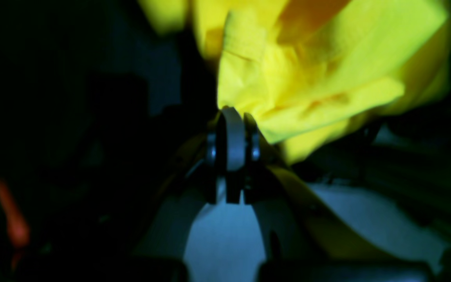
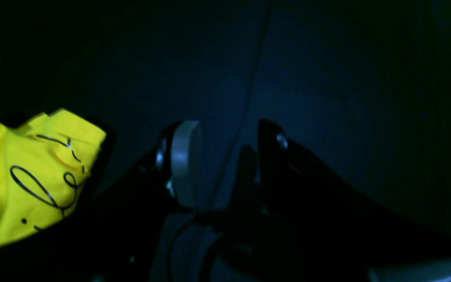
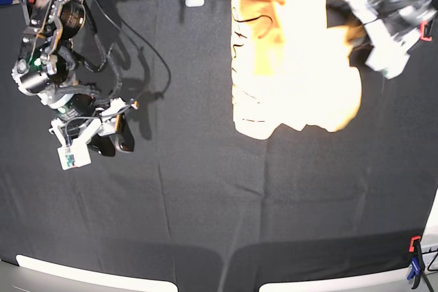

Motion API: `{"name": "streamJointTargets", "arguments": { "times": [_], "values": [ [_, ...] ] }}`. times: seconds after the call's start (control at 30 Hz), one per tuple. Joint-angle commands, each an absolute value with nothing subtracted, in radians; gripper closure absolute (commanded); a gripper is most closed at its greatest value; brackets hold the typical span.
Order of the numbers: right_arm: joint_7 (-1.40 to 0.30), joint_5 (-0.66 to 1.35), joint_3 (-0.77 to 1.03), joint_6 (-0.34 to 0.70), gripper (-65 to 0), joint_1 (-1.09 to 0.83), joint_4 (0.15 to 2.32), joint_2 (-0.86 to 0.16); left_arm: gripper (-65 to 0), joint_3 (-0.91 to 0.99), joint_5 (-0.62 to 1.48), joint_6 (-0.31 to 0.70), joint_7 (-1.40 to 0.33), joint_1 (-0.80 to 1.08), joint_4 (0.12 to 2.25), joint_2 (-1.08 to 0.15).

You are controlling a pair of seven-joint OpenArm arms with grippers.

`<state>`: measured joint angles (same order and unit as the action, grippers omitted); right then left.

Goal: Layout the t-shirt on the table in an organized manner, then fold the t-shirt properly
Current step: 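Release the shirt and move both grippers away from it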

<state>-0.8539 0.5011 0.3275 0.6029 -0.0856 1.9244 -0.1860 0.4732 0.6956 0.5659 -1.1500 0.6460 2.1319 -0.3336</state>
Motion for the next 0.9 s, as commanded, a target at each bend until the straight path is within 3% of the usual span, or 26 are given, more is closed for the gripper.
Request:
{"name": "streamJointTargets", "arguments": {
  "times": [0.0, 0.23, 0.4, 0.7, 0.87],
  "values": [
    [-0.822, 0.517, 0.33, 0.607, -23.7, -0.071, 1.939, -0.197, 0.0, 0.491, 0.712, 0.573, -1.137, 0.677, 2.149, -0.35],
    [-0.819, 0.517, 0.33, 0.607, -23.7, -0.069, 1.939, -0.197, 0.0, 0.512, 0.786, 0.603, -1.11, 0.81, 2.149, -0.419],
    [-0.82, 0.517, 0.33, 0.607, -23.7, -0.069, 1.939, -0.197, 0.0, 0.512, 0.609, 0.582, -1.021, 0.809, 2.148, -0.422],
    [-0.884, 0.563, 0.327, 0.615, -23.7, -0.069, 1.939, -0.197, 0.0, 0.512, 0.445, 0.473, -1.017, 0.809, 2.148, -0.422],
    [-0.903, 0.67, 0.326, 0.654, -23.7, -0.069, 1.939, -0.197, -28.3, 0.512, 0.498, 0.471, -1.013, 0.808, 2.149, -0.422]
  ]
}}
